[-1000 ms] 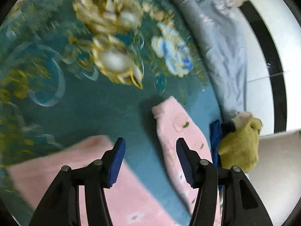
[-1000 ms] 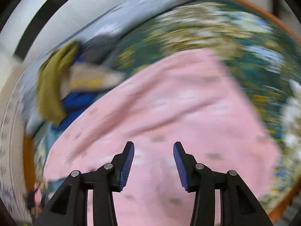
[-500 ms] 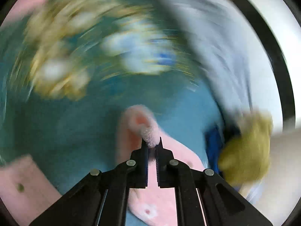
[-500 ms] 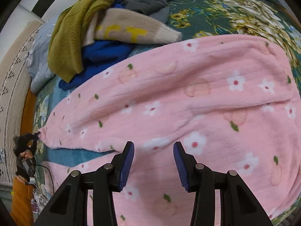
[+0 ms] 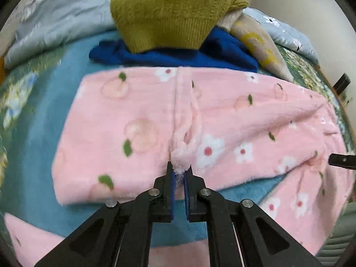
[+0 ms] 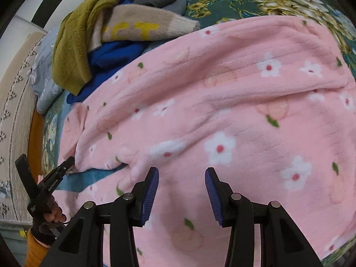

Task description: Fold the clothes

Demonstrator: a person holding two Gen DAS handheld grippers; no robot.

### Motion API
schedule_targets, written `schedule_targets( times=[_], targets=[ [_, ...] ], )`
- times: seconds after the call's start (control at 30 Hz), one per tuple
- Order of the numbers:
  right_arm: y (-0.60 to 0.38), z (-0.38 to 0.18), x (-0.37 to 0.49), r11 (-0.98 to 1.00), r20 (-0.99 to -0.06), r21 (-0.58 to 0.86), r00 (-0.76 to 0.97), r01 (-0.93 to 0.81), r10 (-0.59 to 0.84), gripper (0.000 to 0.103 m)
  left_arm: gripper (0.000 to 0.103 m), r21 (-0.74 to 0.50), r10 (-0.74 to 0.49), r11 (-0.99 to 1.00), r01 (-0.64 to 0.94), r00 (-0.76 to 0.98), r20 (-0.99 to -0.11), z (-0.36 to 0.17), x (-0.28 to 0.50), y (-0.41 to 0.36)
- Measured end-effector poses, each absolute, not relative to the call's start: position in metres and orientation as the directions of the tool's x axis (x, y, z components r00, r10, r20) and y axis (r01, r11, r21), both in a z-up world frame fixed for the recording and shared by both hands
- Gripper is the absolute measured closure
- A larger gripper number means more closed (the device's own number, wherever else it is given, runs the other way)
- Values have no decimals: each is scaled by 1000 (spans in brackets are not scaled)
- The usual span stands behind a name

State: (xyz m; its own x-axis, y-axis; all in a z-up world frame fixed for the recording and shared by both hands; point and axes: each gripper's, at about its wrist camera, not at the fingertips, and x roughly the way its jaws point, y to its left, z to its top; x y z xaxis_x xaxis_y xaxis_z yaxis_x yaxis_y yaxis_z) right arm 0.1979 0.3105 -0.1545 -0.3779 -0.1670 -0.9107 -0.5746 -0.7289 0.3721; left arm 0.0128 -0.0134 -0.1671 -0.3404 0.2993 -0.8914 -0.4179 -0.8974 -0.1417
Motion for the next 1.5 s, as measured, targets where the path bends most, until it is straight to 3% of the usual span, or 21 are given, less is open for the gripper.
schedule_targets(
  times=[0.1,0.17,0.2,0.37,0.53,0.63,0.7,0.73,0.83,0.93,1.07,1.2,1.37,1.5],
  targets=[
    [314,-157,203,-711,-906,386,-384,-587,-175,56,92,-209,358,-890,-406,-336,-871,-153,16,-34],
    [316,-162,203,-699,-904,396,-386,-596,-182,56,65,-162,340,-893,-420,-394,-854,-140,21,-44],
    [316,-165,203,-693,-904,400,-385,-600,-187,56,61,-138,331,-894,-427,-421,-844,-134,23,-49],
    [310,-171,200,-689,-900,412,-383,-596,-207,56,49,-31,326,-820,-571,-422,-846,-129,35,-50],
    [309,-176,197,-678,-899,420,-381,-604,-217,56,49,70,288,-735,-675,-403,-869,-151,41,-17],
    [309,-175,198,-678,-901,416,-377,-606,-216,56,49,119,238,-711,-693,-396,-887,-170,32,2],
    [310,-173,198,-686,-902,413,-374,-599,-215,56,63,103,235,-731,-674,-391,-890,-174,24,4],
    [309,-172,198,-692,-903,410,-373,-594,-214,56,82,67,251,-749,-659,-376,-892,-174,18,3],
    [311,-170,198,-695,-905,405,-371,-594,-211,56,92,-132,384,-790,-599,-316,-867,-161,2,-19],
    [314,-171,199,-691,-906,404,-368,-599,-210,56,94,-330,518,-797,-505,-293,-803,-145,-16,-61],
    [312,-175,200,-688,-906,408,-361,-601,-222,56,94,-488,588,-808,-331,-402,-702,-120,-39,-138],
    [308,-177,199,-690,-907,407,-356,-599,-225,56,95,-546,466,-835,-60,-604,-647,-110,-45,-230],
    [312,-180,201,-670,-904,415,-359,-615,-230,56,97,-547,238,-729,411,-596,-767,-166,-34,-335],
    [314,-179,201,-672,-909,405,-352,-620,-223,56,97,-531,230,-695,485,-549,-804,-189,-23,-349]
  ],
)
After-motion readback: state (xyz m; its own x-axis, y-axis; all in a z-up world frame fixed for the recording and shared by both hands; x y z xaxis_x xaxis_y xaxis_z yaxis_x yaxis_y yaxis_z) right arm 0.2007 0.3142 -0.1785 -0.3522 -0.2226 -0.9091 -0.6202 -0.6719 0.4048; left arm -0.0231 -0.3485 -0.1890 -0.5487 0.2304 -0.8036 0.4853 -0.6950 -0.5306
